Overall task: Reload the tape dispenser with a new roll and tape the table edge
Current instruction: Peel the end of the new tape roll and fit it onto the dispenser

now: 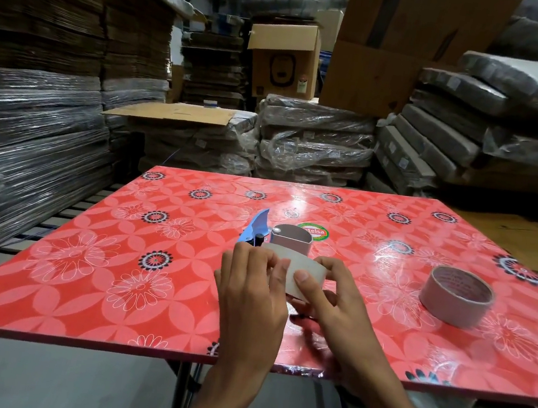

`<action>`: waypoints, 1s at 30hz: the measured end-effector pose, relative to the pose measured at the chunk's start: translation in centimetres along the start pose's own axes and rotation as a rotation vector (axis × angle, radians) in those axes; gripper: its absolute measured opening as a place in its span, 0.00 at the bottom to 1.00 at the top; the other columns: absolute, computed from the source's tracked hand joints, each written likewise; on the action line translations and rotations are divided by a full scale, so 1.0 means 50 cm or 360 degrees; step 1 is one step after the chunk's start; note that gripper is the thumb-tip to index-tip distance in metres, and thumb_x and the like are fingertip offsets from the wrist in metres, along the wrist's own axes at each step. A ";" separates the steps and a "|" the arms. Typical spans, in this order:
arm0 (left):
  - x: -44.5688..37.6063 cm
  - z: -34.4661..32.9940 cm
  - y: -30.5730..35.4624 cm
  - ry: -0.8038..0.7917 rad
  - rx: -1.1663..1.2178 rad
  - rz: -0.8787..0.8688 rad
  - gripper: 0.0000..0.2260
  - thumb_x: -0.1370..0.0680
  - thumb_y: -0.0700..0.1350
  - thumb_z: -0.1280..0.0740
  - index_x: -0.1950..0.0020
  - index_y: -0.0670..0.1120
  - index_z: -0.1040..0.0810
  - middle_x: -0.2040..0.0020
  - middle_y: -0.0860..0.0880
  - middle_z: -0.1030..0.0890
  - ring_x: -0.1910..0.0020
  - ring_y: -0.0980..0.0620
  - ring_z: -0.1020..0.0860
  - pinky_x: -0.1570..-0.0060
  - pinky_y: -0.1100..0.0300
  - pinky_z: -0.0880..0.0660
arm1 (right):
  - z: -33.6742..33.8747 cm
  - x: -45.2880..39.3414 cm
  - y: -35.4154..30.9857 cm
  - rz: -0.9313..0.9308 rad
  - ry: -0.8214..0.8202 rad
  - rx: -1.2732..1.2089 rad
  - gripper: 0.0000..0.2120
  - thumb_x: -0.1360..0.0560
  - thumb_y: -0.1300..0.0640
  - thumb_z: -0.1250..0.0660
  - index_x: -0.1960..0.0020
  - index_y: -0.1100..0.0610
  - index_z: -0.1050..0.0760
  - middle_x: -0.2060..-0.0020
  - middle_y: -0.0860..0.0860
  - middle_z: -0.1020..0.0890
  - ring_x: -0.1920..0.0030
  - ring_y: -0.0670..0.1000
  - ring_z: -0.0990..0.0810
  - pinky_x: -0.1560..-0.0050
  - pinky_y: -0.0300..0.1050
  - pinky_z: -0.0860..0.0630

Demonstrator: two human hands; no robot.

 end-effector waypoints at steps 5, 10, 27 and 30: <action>-0.010 0.001 -0.010 -0.0079 0.0418 0.0246 0.08 0.20 0.44 0.34 0.58 0.45 0.26 0.63 0.53 0.26 0.64 0.53 0.29 0.61 0.59 0.32 | 0.000 -0.001 0.002 0.0009 0.0029 -0.0018 0.17 0.29 0.38 0.29 0.45 0.44 0.25 0.41 0.56 0.22 0.51 0.55 0.13 0.52 0.62 0.15; -0.017 0.012 -0.041 -0.0286 0.0931 0.0806 0.08 0.24 0.52 0.33 0.58 0.49 0.22 0.66 0.55 0.22 0.64 0.52 0.26 0.56 0.39 0.21 | -0.001 -0.001 0.003 0.0025 0.0011 0.0056 0.17 0.30 0.36 0.29 0.45 0.41 0.26 0.41 0.55 0.21 0.48 0.56 0.15 0.52 0.56 0.14; 0.001 0.008 -0.016 0.0047 0.0194 0.0204 0.05 0.19 0.44 0.37 0.54 0.44 0.25 0.56 0.51 0.26 0.56 0.49 0.28 0.56 0.59 0.31 | -0.004 0.003 0.000 0.0185 0.0105 0.0296 0.19 0.30 0.34 0.31 0.45 0.42 0.27 0.45 0.41 0.27 0.48 0.51 0.16 0.51 0.55 0.16; 0.004 0.008 -0.036 -0.0016 0.0496 0.0445 0.06 0.19 0.46 0.36 0.56 0.48 0.25 0.58 0.49 0.22 0.58 0.47 0.24 0.58 0.58 0.26 | -0.004 0.004 -0.002 0.0219 0.0104 0.0322 0.18 0.29 0.36 0.29 0.44 0.43 0.27 0.46 0.41 0.28 0.48 0.49 0.17 0.50 0.55 0.16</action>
Point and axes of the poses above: each hand's wrist, its own x-axis away from the middle knuckle, its own z-axis out of the back of the hand, y = z × x, the point moved 3 cm from there along -x, towards the middle knuckle
